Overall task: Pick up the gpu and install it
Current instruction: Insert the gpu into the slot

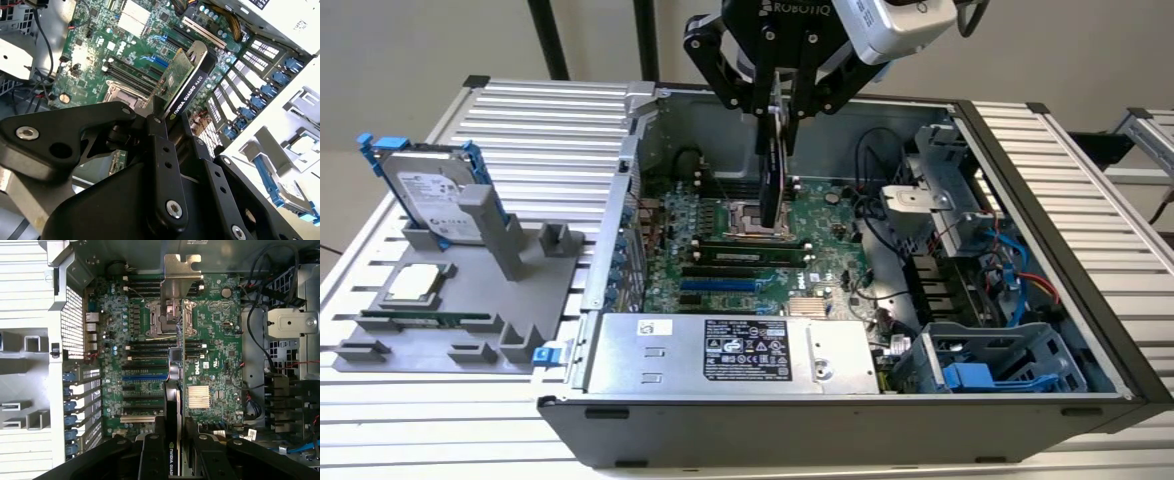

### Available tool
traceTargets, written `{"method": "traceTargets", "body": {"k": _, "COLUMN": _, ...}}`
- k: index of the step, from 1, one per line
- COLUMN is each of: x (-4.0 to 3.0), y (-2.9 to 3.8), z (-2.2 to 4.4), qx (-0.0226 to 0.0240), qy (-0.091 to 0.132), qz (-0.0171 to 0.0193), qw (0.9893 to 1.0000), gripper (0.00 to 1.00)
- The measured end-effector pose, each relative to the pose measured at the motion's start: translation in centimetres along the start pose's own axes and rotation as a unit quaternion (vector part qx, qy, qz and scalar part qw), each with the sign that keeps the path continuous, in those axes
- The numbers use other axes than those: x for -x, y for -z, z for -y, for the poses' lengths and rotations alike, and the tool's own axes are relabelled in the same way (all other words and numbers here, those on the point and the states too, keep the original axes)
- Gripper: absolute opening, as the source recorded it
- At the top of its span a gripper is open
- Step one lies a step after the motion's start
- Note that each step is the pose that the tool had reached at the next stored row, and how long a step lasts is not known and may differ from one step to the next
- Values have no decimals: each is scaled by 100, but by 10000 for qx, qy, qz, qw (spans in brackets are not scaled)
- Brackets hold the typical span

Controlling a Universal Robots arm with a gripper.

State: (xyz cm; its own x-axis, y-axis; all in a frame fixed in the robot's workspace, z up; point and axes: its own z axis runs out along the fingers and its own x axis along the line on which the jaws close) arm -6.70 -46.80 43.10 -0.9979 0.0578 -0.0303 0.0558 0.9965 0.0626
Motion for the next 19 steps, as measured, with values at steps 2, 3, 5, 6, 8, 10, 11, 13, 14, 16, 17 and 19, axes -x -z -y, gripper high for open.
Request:
{"method": "traceTargets", "body": {"k": 2, "x": 0, "y": 0, "z": 0, "qx": 0, "qy": 0, "qz": 0, "qw": 10000, "gripper": 0}}
{"method": "traceTargets", "body": {"k": 3, "x": 0, "y": 0, "z": 0, "qx": 0, "qy": 0, "qz": 0, "qw": 10000, "gripper": 0}}
{"method": "traceTargets", "body": {"k": 5, "x": 0, "y": 0, "z": 0, "qx": 0, "qy": 0, "qz": -1, "qw": 10000, "gripper": 0}}
{"method": "traceTargets", "body": {"k": 6, "x": 0, "y": 0, "z": 0, "qx": 0, "qy": 0, "qz": -1, "qw": 10000, "gripper": 0}}
{"method": "traceTargets", "body": {"k": 8, "x": 0, "y": 0, "z": 0, "qx": 0, "qy": 1, "qz": -2, "qw": 10000, "gripper": 0}}
{"method": "traceTargets", "body": {"k": 10, "x": 0, "y": 0, "z": 0, "qx": 0, "qy": 4, "qz": -2, "qw": 10000, "gripper": 0}}
{"method": "traceTargets", "body": {"k": 11, "x": 0, "y": 0, "z": 0, "qx": 0, "qy": 8, "qz": -2, "qw": 10000, "gripper": 0}}
{"method": "traceTargets", "body": {"k": 13, "x": 0, "y": 0, "z": 0, "qx": 1, "qy": 24, "qz": -4, "qw": 10000, "gripper": 0}}
{"method": "traceTargets", "body": {"k": 14, "x": 0, "y": 0, "z": 0, "qx": 1, "qy": 34, "qz": -4, "qw": 10000, "gripper": 0}}
{"method": "traceTargets", "body": {"k": 16, "x": 0, "y": 0, "z": 0, "qx": 1, "qy": 52, "qz": -6, "qw": 10000, "gripper": 0}}
{"method": "traceTargets", "body": {"k": 17, "x": 0, "y": 0, "z": 0, "qx": 2, "qy": 61, "qz": -6, "qw": 10000, "gripper": 0}}
{"method": "traceTargets", "body": {"k": 19, "x": 0, "y": 0, "z": 0, "qx": 3, "qy": 81, "qz": -8, "qw": 10000, "gripper": 0}}
